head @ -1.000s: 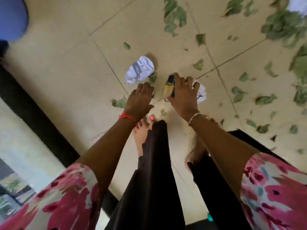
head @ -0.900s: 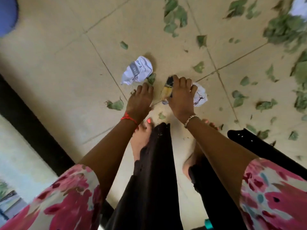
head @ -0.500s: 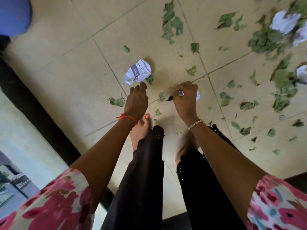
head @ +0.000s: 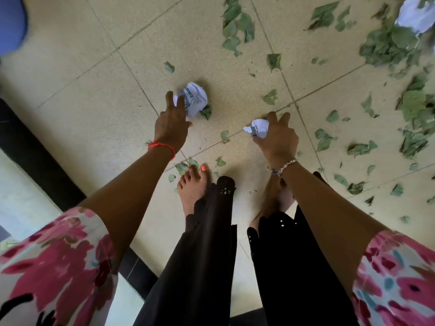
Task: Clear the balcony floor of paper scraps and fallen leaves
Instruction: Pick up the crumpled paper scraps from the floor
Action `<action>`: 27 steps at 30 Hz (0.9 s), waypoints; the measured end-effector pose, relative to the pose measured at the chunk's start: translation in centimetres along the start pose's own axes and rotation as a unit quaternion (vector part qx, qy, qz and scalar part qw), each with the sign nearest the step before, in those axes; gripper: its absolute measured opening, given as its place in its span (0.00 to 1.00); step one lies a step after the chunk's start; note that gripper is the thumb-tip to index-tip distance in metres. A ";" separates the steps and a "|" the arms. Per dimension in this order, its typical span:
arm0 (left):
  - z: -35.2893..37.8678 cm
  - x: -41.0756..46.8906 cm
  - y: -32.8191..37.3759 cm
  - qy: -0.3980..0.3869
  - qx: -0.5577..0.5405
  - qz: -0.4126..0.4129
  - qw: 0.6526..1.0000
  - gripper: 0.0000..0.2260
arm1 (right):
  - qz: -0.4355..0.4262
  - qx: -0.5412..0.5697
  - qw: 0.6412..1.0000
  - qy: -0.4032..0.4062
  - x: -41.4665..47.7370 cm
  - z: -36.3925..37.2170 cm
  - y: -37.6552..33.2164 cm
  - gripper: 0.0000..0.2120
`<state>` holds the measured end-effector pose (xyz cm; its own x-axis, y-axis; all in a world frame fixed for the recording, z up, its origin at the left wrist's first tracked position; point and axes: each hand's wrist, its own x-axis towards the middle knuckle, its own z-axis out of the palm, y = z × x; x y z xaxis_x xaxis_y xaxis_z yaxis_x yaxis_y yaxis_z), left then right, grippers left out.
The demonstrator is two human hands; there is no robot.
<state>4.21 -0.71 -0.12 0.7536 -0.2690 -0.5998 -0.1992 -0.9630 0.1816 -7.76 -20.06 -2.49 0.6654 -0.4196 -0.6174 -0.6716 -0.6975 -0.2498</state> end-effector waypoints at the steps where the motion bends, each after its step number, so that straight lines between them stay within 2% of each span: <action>1: 0.0 0.4 -0.2 0.008 0.019 0.007 1.000 0.17 | 0.003 -0.010 1.000 -0.002 0.3 0.1 0.1 0.22; 3: -0.3 0.7 -0.8 0.030 0.024 -0.003 0.999 0.11 | 0.004 -0.008 1.000 -0.007 0.3 0.2 0.0 0.16; 7: -2.1 -0.2 -2.1 0.107 -0.077 -0.072 0.989 0.12 | 0.011 0.081 0.997 -0.009 -0.9 -0.1 -0.7 0.02; 10: -3.5 -1.9 -2.7 0.125 -0.136 -0.142 0.973 0.13 | 0.033 0.134 0.990 -0.003 -1.9 -0.5 -1.3 0.03; 13: -3.9 -4.0 -3.1 0.130 -0.172 -0.218 0.952 0.13 | 0.008 0.116 0.993 -0.034 -3.3 -1.5 -2.4 0.12; 16: -3.7 -5.7 -3.5 0.133 -0.220 -0.280 0.925 0.14 | -0.026 0.083 0.995 -0.057 -4.4 -2.2 -3.2 0.12; 19: -3.3 -7.2 -3.5 0.102 -0.281 -0.326 0.897 0.22 | -0.066 0.044 0.994 -0.072 -5.0 -2.9 -4.0 0.11; 21: -2.4 -7.7 -3.6 0.005 -0.274 -0.300 0.914 0.20 | -0.076 0.036 0.994 -0.073 -5.0 -3.1 -4.6 0.12; 23: -1.0 -7.4 -3.7 -0.110 -0.195 -0.219 0.950 0.14 | -0.079 0.032 0.994 -0.062 -4.6 -2.8 -5.1 0.11; 24: -0.4 -7.1 -3.6 -0.140 -0.158 -0.174 0.962 0.12 | -0.079 0.034 0.995 -0.053 -4.3 -2.5 -5.3 0.11; 25: 0.3 -6.6 -3.5 -0.146 -0.144 -0.138 0.969 0.11 | -0.081 0.037 0.995 -0.043 -3.9 -2.1 -5.4 0.11; 27: 1.2 -5.6 -2.9 -0.123 -0.157 -0.112 0.973 0.16 | -0.080 0.050 0.995 -0.028 -3.3 -1.2 -5.5 0.10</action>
<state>-0.13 3.56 1.79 0.5757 -0.0870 -0.8130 0.1834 -0.9553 0.2321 -5.86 -15.59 1.80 0.7487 -0.2730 -0.6041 -0.5897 -0.6906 -0.4188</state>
